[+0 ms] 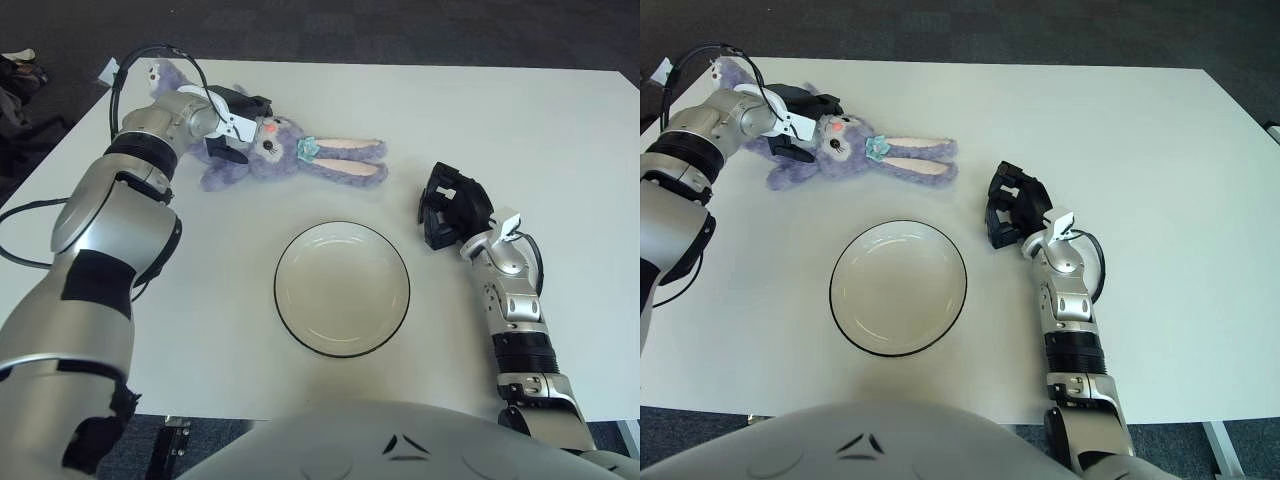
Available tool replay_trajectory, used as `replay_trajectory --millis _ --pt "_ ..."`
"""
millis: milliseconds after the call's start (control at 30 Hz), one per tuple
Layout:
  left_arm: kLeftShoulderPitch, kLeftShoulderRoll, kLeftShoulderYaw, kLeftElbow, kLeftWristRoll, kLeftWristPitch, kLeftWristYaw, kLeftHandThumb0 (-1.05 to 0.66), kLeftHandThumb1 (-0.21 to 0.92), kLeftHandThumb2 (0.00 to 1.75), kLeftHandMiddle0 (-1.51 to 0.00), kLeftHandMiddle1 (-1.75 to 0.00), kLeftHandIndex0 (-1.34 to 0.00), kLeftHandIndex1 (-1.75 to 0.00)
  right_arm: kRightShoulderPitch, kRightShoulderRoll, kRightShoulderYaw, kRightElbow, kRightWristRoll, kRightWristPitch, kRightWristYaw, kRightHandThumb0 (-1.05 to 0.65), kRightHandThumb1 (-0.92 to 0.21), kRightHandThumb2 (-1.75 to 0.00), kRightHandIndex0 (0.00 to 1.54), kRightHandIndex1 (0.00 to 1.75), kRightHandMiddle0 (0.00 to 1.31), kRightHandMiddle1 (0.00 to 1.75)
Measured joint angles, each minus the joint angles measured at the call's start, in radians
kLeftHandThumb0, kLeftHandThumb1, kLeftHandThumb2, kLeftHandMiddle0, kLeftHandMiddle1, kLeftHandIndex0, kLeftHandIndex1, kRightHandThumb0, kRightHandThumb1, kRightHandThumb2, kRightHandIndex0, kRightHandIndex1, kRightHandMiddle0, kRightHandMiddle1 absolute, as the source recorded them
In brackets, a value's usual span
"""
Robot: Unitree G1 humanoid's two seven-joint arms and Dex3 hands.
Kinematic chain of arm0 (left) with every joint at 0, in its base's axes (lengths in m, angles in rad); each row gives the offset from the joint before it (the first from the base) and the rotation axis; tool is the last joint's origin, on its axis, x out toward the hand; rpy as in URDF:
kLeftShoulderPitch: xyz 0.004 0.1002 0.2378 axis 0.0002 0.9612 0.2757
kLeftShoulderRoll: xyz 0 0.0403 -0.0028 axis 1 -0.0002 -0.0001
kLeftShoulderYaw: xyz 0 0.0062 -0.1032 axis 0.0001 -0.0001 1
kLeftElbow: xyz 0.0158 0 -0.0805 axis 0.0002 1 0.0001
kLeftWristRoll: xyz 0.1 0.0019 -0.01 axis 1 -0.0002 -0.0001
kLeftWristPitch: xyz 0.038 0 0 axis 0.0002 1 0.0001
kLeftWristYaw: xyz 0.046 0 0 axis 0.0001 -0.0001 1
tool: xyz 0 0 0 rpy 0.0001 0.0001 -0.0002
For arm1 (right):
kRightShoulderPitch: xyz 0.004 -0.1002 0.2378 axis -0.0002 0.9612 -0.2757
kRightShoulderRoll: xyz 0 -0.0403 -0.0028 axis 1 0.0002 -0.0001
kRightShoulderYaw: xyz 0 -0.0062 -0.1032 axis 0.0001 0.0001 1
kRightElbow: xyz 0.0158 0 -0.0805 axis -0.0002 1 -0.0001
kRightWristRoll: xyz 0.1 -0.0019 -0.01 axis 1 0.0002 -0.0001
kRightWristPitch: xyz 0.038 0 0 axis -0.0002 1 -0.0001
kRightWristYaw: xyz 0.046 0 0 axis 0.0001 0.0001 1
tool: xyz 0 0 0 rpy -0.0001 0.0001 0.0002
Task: Put the doll into the plate.
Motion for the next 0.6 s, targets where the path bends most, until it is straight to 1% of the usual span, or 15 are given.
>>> replay_trajectory --millis 67,300,467,600 --pt "-0.005 -0.004 -0.011 0.001 0.014 0.012 -0.015 -0.57 0.34 0.96 -0.14 -0.91 0.0 -0.37 -0.001 -0.001 0.0 0.001 0.0 0.0 0.004 -0.01 0.09 -1.75 0.92 1.67 0.7 1.75" --pt "-0.014 -0.016 -0.044 0.001 0.041 0.039 -0.032 -0.57 0.36 0.94 -0.11 -0.85 0.0 -0.3 -0.002 -0.009 0.004 0.014 -0.001 -0.017 0.019 -0.01 0.08 -1.75 0.91 1.69 0.7 1.75" --pt "-0.014 -0.025 -0.065 0.002 0.06 0.05 -0.03 -0.53 0.34 0.95 -0.09 -0.82 0.0 -0.28 -0.006 -0.018 0.009 0.037 -0.003 -0.06 0.038 -0.01 0.07 -1.75 0.88 1.72 0.7 1.75" --pt "-0.014 -0.032 -0.086 0.004 0.078 0.059 -0.017 -0.54 0.34 0.96 -0.08 -0.8 0.0 -0.25 -0.006 -0.023 0.016 0.052 -0.005 -0.091 0.041 -0.01 0.07 -1.75 0.87 1.74 0.7 1.75"
